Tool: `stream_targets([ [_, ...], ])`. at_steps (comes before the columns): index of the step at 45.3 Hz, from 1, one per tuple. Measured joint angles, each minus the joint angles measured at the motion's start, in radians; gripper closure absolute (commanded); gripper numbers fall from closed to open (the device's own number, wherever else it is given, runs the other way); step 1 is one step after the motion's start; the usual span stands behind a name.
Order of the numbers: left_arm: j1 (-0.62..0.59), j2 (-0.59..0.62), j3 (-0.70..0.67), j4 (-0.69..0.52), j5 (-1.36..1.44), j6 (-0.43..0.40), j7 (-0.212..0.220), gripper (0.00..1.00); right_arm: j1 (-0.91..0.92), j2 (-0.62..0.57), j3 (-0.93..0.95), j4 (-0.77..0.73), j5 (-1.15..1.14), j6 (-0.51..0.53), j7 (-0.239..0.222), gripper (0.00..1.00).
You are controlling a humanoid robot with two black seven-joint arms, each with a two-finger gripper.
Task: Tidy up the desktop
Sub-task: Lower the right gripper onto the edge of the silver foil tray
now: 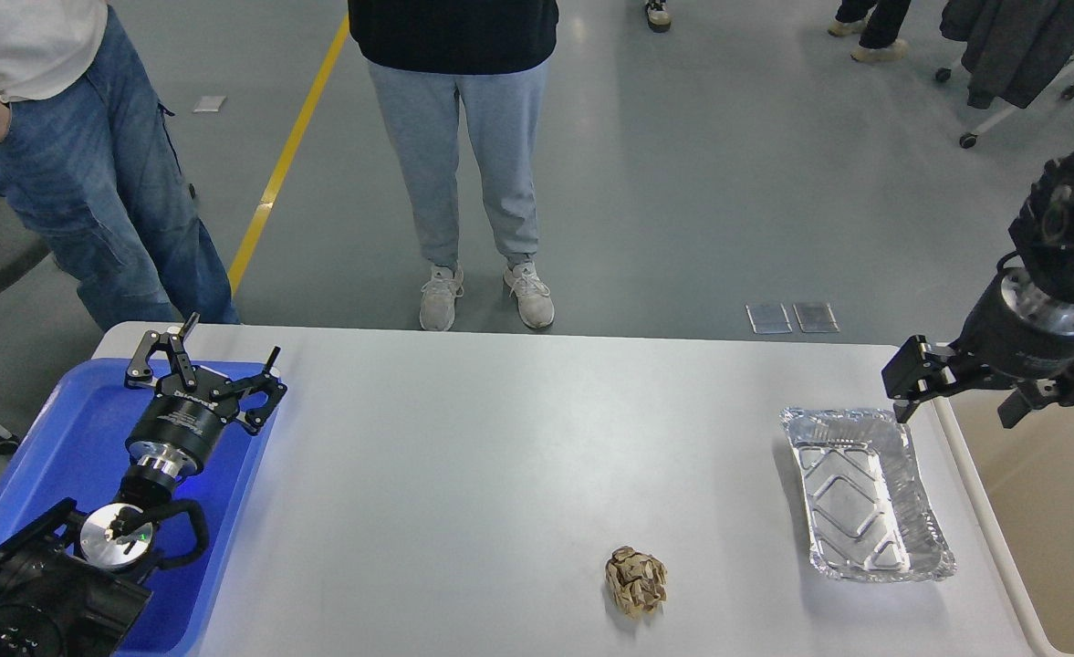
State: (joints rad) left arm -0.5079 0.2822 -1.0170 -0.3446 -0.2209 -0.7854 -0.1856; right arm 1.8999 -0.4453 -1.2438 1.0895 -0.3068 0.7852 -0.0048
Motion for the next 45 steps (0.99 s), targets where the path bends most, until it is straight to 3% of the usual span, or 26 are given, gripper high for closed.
stream_targets([
  [28,-0.001,0.0,0.0,0.0,0.0,0.0,0.0,0.0,-0.218,0.044,0.087,-0.124,0.001,-0.001,0.0,0.0],
  [45,0.0,0.0,0.0,0.0,0.0,0.0,-0.001,0.0,-0.333,0.053,0.108,-0.146,-0.003,-0.212,0.0,0.0],
])
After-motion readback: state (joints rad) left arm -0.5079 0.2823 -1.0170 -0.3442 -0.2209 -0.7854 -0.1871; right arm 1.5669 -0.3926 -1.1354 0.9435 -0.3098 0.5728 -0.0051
